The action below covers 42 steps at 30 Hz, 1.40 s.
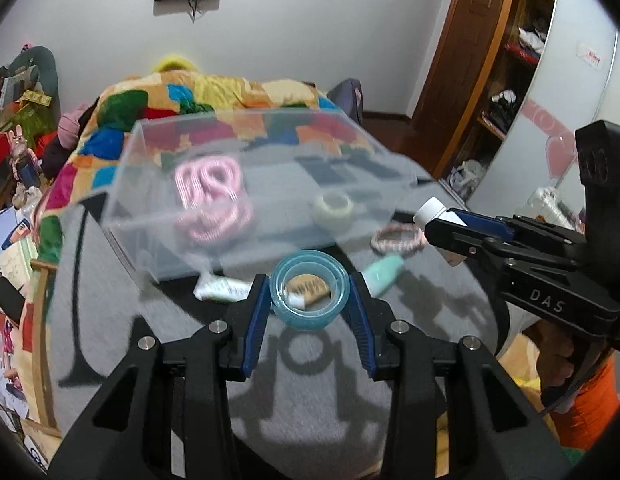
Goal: Organize objects
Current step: 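Drop the blue tape roll with the left tool while the right drops the pill bottle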
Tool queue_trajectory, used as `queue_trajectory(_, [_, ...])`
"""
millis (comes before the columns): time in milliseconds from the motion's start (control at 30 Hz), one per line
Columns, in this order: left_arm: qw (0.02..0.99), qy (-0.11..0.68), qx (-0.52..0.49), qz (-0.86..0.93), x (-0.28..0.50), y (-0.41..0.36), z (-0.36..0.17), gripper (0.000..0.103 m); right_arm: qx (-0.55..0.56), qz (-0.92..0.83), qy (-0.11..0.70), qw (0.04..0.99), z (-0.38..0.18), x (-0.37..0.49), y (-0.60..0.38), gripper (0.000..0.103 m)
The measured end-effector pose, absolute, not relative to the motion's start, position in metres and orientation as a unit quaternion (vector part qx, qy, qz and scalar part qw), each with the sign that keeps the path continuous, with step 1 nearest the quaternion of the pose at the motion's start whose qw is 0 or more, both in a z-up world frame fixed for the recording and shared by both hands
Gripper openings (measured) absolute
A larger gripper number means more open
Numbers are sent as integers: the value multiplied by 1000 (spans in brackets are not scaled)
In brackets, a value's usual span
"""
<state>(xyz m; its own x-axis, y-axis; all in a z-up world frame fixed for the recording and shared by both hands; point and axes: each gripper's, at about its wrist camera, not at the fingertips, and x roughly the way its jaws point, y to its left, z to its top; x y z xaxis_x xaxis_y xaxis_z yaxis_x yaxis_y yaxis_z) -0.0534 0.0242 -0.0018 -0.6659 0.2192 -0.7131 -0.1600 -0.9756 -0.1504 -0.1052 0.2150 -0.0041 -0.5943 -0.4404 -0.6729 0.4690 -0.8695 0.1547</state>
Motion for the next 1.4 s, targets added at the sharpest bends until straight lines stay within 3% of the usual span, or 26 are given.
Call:
queue_trajectory(467, [72, -46, -362, 928, -105, -5, 31, 39, 336, -908, 18, 250, 29, -159, 181, 27])
queue_trajectory(967, [49, -61, -419, 905, -148, -30, -8, 39, 403, -874, 47, 269, -15, -207, 128, 27])
queue_trajectory(1067, [52, -68, -421, 903, -145, -30, -8, 43, 405, -868, 63, 279, -18, -203, 121, 29])
queue_trajectory(1200, [45, -54, -407, 911, -134, -27, 4, 51, 400, -867, 71, 288, -13, -194, 119, 44])
queue_trajectory(1400, [47, -37, -385, 921, -107, -23, 21, 58, 373, -878, 74, 292, 6, -170, 137, 44])
